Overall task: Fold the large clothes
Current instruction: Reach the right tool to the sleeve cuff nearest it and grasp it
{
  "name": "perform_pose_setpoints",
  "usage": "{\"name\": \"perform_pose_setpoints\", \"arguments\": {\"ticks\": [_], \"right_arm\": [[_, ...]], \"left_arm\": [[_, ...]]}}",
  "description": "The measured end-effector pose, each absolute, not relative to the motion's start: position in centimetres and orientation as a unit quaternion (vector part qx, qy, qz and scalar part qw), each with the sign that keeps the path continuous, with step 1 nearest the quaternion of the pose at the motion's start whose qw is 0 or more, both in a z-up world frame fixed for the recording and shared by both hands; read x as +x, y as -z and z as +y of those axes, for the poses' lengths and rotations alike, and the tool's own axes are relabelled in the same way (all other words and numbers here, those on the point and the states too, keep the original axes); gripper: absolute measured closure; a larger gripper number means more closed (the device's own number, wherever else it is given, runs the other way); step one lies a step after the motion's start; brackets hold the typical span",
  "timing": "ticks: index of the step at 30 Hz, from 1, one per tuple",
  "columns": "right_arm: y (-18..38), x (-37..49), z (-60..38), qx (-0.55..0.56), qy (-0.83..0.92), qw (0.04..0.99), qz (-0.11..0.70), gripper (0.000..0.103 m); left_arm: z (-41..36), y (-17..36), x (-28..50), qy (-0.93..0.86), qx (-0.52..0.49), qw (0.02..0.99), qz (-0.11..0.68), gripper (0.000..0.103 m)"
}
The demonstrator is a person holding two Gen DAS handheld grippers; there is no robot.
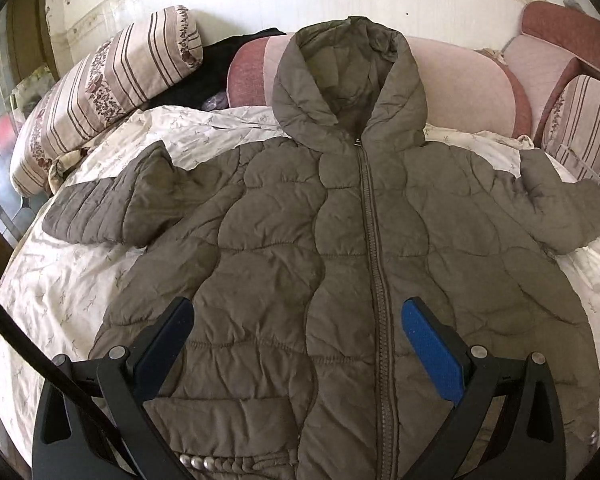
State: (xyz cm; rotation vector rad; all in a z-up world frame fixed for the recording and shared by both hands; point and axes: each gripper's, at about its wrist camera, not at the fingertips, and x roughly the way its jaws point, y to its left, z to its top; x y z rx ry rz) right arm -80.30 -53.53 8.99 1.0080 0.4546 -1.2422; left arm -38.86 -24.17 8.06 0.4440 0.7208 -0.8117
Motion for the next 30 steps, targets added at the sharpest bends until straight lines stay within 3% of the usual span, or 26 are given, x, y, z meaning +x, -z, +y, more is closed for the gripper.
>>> {"name": "perform_pose_setpoints", "arguments": {"ticks": [3,18,19,21,24,30], "right_arm": [[-7.2,-80.5,-57.4,0.452,0.573,0.654,0.197,0.052],[-0.7,-81.5,-68.9,0.44,0.625,0.61,0.209,0.053],[-0.2,-81.5,-69.5,0.447,0.621,0.609,0.209,0.055],[0.3,-81.2,-69.8,0.447,0.622,0.607,0.213,0.071],[-1.1,-81.0,-68.7,0.433,0.621,0.624,0.192,0.086],[-8.4,-80.4,-64.6,0.385,0.627,0.661,0.144,0.087]], "left_arm": [[-24.3,-7.9,-38.4,0.378,0.21,0.835,0.34,0.0],[-25.3,-6.4,-36.6,0.353,0.221,0.84,0.348,0.0],[-25.4,-6.2,-36.7,0.353,0.224,0.839,0.348,0.0],[-25.5,-6.1,-36.8,0.354,0.228,0.838,0.347,0.0],[-25.4,-6.3,-36.9,0.354,0.226,0.84,0.344,0.0],[-24.1,-7.6,-36.5,0.35,0.203,0.848,0.341,0.0]]}}
